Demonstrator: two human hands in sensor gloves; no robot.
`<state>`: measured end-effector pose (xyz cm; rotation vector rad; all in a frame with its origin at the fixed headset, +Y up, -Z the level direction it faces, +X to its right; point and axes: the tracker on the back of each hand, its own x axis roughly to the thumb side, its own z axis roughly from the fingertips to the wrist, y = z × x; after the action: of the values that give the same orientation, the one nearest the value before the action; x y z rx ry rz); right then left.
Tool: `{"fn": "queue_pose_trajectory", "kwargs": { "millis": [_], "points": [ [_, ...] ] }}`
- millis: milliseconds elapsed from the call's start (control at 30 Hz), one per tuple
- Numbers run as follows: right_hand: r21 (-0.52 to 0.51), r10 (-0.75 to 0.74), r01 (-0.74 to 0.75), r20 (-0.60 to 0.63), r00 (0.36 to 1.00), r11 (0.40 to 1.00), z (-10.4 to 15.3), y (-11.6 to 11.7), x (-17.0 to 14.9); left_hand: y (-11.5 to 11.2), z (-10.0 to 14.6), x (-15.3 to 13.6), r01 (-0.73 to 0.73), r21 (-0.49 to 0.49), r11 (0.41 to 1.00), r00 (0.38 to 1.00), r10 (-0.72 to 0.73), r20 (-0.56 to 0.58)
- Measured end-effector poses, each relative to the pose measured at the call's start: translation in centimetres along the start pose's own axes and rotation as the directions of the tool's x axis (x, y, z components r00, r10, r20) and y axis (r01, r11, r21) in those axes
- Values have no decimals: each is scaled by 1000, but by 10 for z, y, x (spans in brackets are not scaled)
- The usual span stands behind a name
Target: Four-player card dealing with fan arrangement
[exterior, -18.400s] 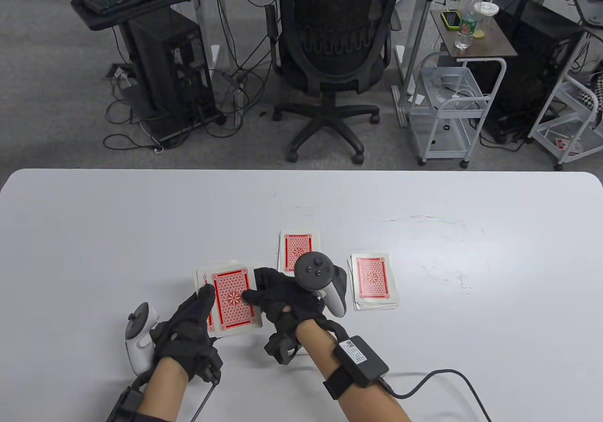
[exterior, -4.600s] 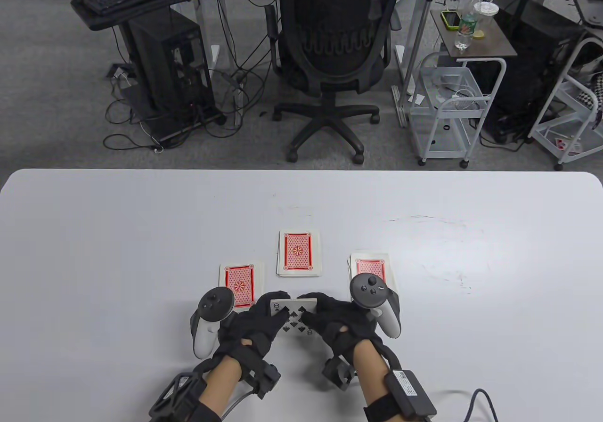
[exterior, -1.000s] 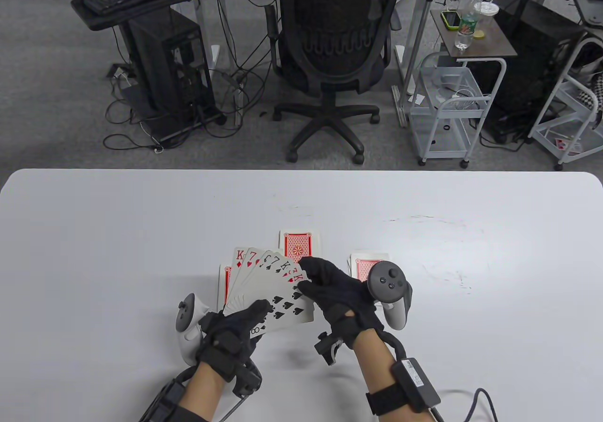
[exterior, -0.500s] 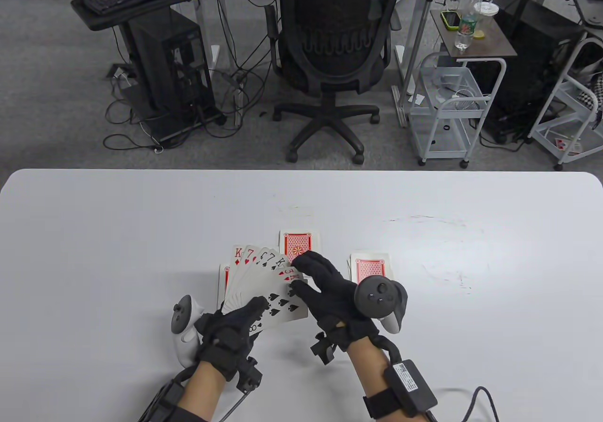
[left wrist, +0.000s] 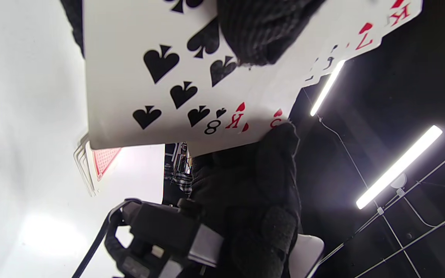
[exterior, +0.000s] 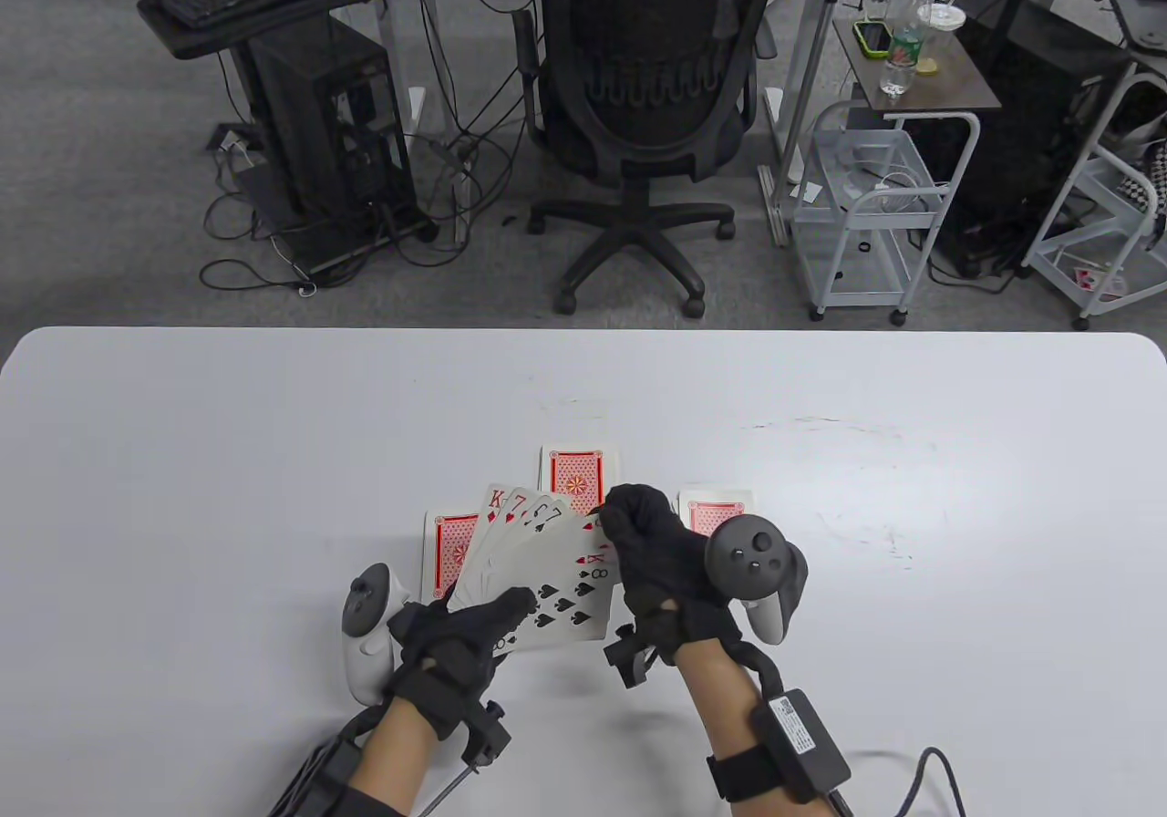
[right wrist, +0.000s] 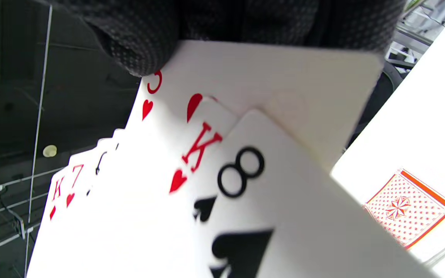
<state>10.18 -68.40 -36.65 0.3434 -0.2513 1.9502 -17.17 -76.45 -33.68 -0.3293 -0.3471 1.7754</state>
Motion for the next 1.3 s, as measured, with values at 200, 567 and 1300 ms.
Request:
{"fn": "queue_pose_trajectory", "kwargs": {
  "millis": [200, 567, 1300],
  "points": [
    [-103, -35, 34, -11, 999, 994, -5, -30, -7, 4, 0, 2, 22, -9, 1000, 1000, -22, -4],
    [-238, -70, 52, -68, 995, 970, -4, -80, -30, 6, -3, 16, 154, -126, 980, 988, -155, -3],
    [378, -50, -5, 135, 990, 926, -13, 4, 25, -24, -10, -4, 352, -410, 841, 897, -428, -108]
  ]
}}
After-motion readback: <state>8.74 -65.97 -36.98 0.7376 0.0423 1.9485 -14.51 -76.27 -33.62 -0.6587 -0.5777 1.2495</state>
